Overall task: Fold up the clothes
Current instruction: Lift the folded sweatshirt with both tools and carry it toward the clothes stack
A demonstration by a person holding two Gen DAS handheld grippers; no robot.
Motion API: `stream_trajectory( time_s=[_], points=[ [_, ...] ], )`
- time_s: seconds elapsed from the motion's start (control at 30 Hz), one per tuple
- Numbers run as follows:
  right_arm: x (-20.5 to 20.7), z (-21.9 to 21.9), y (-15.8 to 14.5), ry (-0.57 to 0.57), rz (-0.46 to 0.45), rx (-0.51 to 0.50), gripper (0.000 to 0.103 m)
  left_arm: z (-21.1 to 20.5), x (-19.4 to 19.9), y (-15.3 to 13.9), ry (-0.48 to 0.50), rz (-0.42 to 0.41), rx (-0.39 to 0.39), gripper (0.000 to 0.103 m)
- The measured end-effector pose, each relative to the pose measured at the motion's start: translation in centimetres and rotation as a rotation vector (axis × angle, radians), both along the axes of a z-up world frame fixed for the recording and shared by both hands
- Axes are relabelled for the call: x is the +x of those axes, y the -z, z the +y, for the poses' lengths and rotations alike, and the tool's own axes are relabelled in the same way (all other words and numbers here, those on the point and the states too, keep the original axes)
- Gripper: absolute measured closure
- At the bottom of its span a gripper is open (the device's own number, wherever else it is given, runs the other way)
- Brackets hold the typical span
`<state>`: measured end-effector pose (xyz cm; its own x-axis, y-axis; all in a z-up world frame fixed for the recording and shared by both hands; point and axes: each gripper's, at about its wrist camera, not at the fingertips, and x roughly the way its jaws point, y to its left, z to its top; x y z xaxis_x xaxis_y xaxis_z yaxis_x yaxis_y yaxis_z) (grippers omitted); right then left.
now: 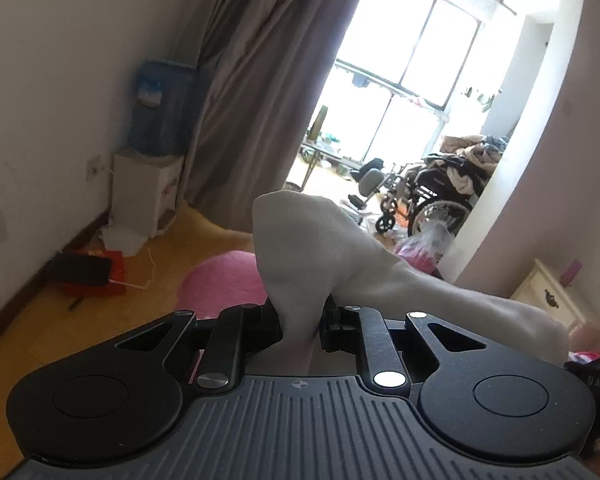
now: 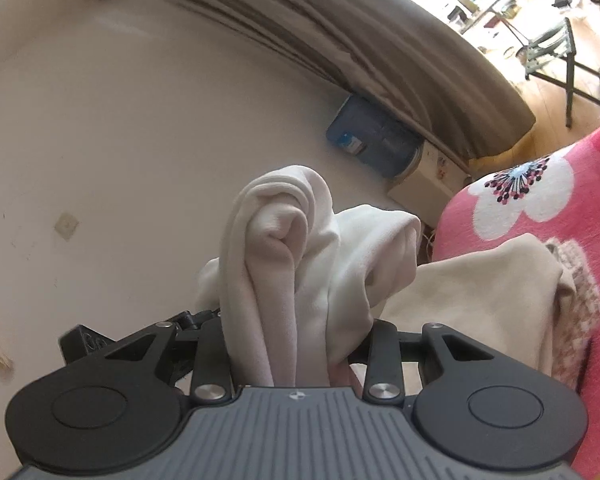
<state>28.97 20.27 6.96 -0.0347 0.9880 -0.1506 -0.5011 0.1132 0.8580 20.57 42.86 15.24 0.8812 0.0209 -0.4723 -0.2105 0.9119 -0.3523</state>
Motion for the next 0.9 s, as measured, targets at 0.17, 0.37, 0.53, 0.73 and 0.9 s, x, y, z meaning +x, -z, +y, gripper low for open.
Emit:
stream_trajectory(
  time_s=[0.17,0.37,0.53,0.73,0.9],
  points=[
    [2.6,0.9,0.6,-0.002,0.058,-0.025,0.066,0.2,0.7,0.7,0.027,0.009,-0.047,0.087],
    [4.4,1.7,1.8,0.02,0.058,-0.099,0.062,1.6,3.3,3.0,0.016,0.076,-0.129,0.086],
    [4.9,0.1,1.8,0.099,0.007,-0.136,0.048,2.5,5.3,7.6,-0.089,0.258,-0.128,0.066],
    [5.4,-1.9,1.8,0.194,-0.054,-0.18,0.028,4.7,3.0,6.6,-0.124,0.197,-0.194,0.054],
    [5.9,-3.6,1.8,0.273,-0.105,-0.217,0.041,7.1,-0.8,3.9,-0.188,0.123,-0.213,0.053]
  ],
)
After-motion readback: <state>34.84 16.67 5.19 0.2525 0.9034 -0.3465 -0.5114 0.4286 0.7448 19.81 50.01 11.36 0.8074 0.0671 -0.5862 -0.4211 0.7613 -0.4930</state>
